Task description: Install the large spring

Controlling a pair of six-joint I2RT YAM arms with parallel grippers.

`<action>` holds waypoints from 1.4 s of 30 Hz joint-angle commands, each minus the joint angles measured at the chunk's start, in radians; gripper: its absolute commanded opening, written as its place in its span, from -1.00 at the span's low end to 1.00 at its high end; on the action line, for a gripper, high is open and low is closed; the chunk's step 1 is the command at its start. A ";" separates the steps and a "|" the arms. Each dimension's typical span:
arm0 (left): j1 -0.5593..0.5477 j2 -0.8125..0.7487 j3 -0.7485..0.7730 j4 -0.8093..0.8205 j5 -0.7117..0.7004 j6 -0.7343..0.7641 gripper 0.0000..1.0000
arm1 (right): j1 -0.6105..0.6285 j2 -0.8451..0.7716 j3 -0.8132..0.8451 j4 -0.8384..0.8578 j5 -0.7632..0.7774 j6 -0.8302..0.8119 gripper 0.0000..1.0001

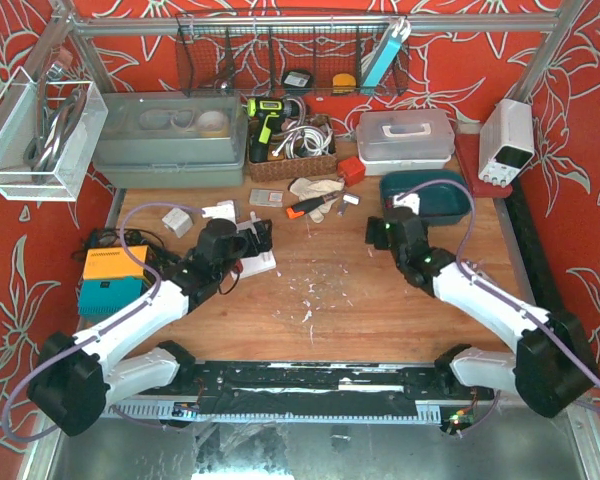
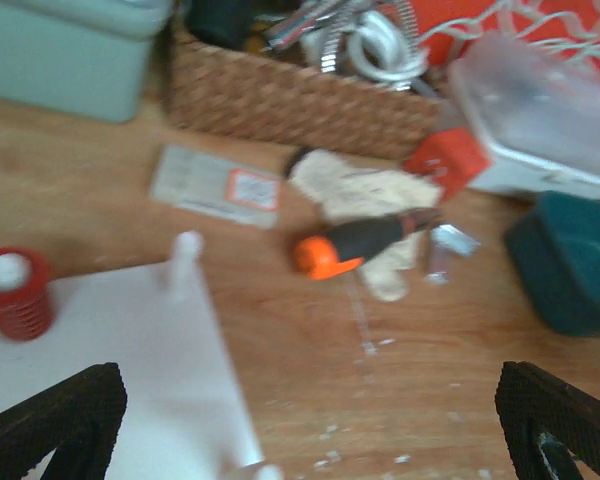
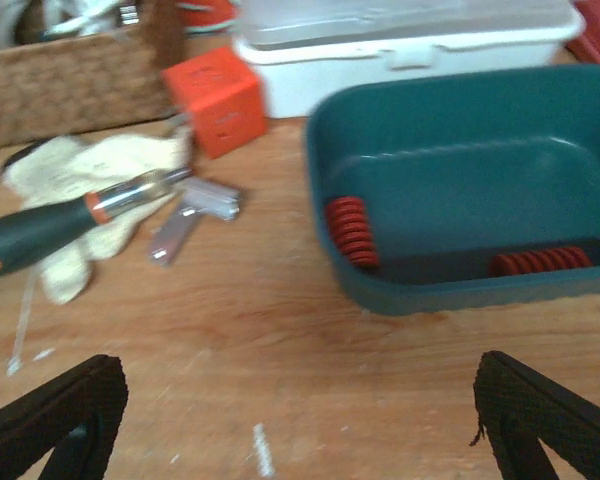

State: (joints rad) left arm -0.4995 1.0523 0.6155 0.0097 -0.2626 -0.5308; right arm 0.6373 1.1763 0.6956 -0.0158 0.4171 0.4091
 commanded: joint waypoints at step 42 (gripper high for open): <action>-0.226 -0.054 -0.290 0.564 0.070 0.227 1.00 | -0.606 0.815 1.115 -0.874 -0.620 -0.555 0.39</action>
State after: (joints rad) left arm -0.7200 1.0080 0.2359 0.6678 -0.1963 -0.3138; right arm 0.0334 2.0132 1.7729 -0.8322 -0.1471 -0.1165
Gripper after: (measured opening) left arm 0.998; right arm 0.696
